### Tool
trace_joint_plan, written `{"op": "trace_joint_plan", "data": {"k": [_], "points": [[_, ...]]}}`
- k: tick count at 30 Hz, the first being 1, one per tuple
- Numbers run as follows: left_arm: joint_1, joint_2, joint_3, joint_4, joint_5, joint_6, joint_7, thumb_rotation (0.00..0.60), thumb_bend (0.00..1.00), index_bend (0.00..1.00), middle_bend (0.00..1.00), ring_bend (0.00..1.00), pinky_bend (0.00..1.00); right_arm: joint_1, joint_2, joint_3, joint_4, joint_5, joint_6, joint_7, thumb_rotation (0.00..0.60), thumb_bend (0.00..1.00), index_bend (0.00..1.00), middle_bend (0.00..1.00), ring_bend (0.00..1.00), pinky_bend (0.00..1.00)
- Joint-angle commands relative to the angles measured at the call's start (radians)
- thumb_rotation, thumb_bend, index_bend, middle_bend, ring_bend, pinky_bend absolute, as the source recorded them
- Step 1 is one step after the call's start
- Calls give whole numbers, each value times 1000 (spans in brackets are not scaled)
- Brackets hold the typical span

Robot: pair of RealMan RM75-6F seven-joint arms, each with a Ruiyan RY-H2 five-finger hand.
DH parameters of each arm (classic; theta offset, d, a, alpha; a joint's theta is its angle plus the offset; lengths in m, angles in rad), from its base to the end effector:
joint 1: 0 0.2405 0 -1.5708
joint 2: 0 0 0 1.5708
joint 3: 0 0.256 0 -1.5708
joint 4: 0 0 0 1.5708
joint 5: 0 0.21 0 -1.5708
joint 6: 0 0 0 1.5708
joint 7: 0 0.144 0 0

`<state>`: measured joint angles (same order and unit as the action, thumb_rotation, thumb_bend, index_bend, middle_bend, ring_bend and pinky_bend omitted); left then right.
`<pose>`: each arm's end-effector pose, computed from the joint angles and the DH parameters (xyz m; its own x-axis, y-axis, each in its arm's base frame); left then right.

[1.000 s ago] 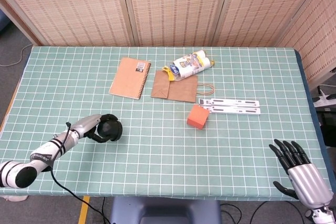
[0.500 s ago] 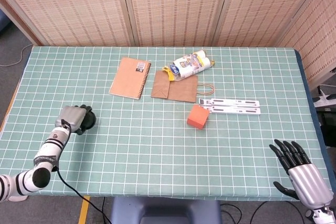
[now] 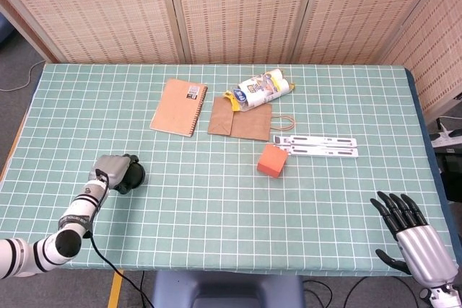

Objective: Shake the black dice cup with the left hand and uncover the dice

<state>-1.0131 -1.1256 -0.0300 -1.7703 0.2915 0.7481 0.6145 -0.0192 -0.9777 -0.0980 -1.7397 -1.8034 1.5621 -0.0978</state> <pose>-0.1786 0.3581 0.0684 0.4695 0.5890 0.6578 0.8497 -0.0989 -0.5180 -0.2783 -0.1143 0.1668 0.4944 -0.0931 0.8642 -0.8588 -0.2062 0.4691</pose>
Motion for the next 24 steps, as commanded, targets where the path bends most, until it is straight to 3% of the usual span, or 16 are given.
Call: {"op": "trace_joint_plan", "data": {"k": [1, 4, 8, 11, 14, 18, 24], "points": [[105, 30, -131, 45, 123, -181, -254, 600, 483, 547, 527, 584, 832, 0, 0, 0, 0, 0, 0, 1, 600, 80, 0, 0, 0, 0], [157, 24, -180, 90, 193, -220, -360, 600, 483, 554, 527, 583, 829, -2, 0, -1, 0, -1, 3, 1, 600, 80, 0, 0, 0, 0], [190, 7, -165, 165, 317, -239, -398, 600, 484, 559, 528, 583, 830, -2, -3, -2, -1, -5, 0, -7, 600, 80, 0, 0, 0, 0], [181, -2, -127, 185, 362, -215, -373, 600, 482, 561, 531, 583, 833, -2, -4, -3, -3, -6, -3, -11, 600, 80, 0, 0, 0, 0], [133, -9, -27, 204, 381, -144, -227, 600, 483, 565, 540, 593, 844, -2, -5, -2, -4, -3, -3, -15, 600, 80, 0, 0, 0, 0], [69, -44, 76, 183, 271, -29, -24, 600, 482, 558, 541, 598, 851, -2, -4, -3, -3, -6, -1, -14, 600, 80, 0, 0, 0, 0], [13, -57, 108, 135, 124, 37, 59, 600, 481, 533, 534, 599, 858, -4, 1, -2, -1, -7, 7, 0, 600, 80, 0, 0, 0, 0]]}}
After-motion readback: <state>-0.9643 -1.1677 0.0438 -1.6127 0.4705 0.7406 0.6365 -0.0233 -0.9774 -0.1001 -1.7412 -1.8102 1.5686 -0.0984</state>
